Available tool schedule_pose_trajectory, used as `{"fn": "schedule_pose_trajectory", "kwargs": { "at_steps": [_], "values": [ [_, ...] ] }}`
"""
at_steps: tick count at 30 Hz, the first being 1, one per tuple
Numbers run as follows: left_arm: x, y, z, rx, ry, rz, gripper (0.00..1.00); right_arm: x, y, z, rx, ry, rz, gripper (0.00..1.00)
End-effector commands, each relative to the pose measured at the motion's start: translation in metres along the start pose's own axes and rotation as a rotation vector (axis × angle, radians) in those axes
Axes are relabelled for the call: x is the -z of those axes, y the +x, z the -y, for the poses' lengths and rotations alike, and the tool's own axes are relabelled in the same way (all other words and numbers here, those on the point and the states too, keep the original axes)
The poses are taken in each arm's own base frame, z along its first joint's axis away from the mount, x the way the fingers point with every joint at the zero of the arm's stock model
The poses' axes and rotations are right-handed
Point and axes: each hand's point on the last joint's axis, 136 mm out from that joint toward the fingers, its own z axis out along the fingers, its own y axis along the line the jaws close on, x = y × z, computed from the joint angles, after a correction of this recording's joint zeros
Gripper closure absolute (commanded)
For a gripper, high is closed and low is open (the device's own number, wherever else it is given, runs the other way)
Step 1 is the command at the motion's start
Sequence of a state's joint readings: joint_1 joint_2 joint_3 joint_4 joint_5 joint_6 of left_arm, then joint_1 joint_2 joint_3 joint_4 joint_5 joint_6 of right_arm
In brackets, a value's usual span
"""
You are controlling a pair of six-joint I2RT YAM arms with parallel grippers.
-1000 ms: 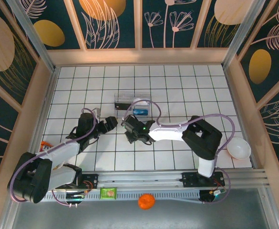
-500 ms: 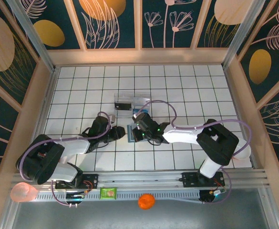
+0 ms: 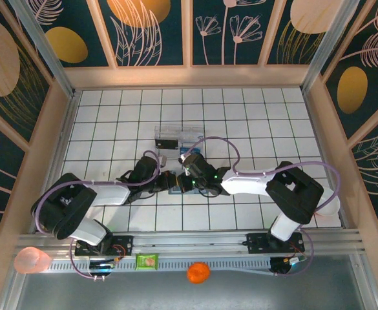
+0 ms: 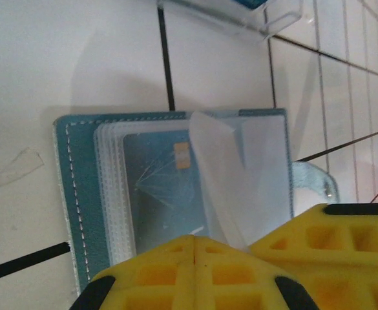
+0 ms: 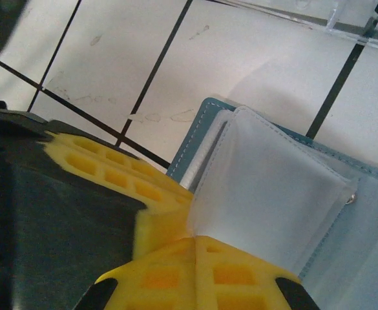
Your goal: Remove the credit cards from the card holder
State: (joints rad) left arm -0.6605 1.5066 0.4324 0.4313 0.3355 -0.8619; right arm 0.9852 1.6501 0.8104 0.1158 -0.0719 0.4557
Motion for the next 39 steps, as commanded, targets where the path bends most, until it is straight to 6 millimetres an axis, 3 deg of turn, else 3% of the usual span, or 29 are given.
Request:
{"fn": "schedule_pose_trajectory", "kwargs": {
  "at_steps": [1, 4, 8, 13, 17, 20, 23, 27, 36, 39],
  "values": [
    [-0.01, 0.011, -0.007, 0.008, -0.055, -0.065, 1.0, 0.003, -0.008, -0.012, -0.016, -0.051, 0.029, 1.0],
    [-0.011, 0.017, -0.023, 0.023, -0.125, -0.086, 1.0, 0.005, -0.009, -0.005, -0.029, -0.012, 0.035, 1.0],
    [-0.009, 0.025, -0.035, 0.029, -0.166, -0.104, 1.0, 0.016, -0.006, 0.018, -0.075, 0.108, 0.051, 0.98],
    [-0.009, 0.025, -0.031, 0.022, -0.147, -0.109, 1.0, 0.041, 0.003, 0.038, -0.128, 0.185, 0.086, 0.61],
    [-0.01, 0.024, -0.021, 0.006, -0.107, -0.119, 1.0, 0.059, -0.002, 0.038, -0.128, 0.171, 0.143, 0.54],
    [-0.009, 0.02, -0.01, -0.003, -0.072, -0.118, 0.98, 0.069, -0.009, 0.037, -0.13, 0.171, 0.186, 0.53],
    [-0.006, 0.016, 0.002, -0.013, -0.042, -0.114, 0.84, 0.074, -0.013, 0.042, -0.136, 0.197, 0.204, 0.53],
    [-0.005, 0.014, 0.027, -0.052, 0.001, -0.12, 0.79, 0.078, -0.014, 0.051, -0.157, 0.214, 0.215, 0.54],
    [-0.041, 0.051, 0.075, -0.17, 0.067, -0.295, 0.8, 0.099, -0.024, 0.07, -0.195, 0.26, 0.273, 0.63],
    [-0.046, 0.054, 0.075, -0.175, 0.065, -0.312, 0.77, 0.1, -0.021, 0.073, -0.206, 0.265, 0.273, 0.69]
  ]
}}
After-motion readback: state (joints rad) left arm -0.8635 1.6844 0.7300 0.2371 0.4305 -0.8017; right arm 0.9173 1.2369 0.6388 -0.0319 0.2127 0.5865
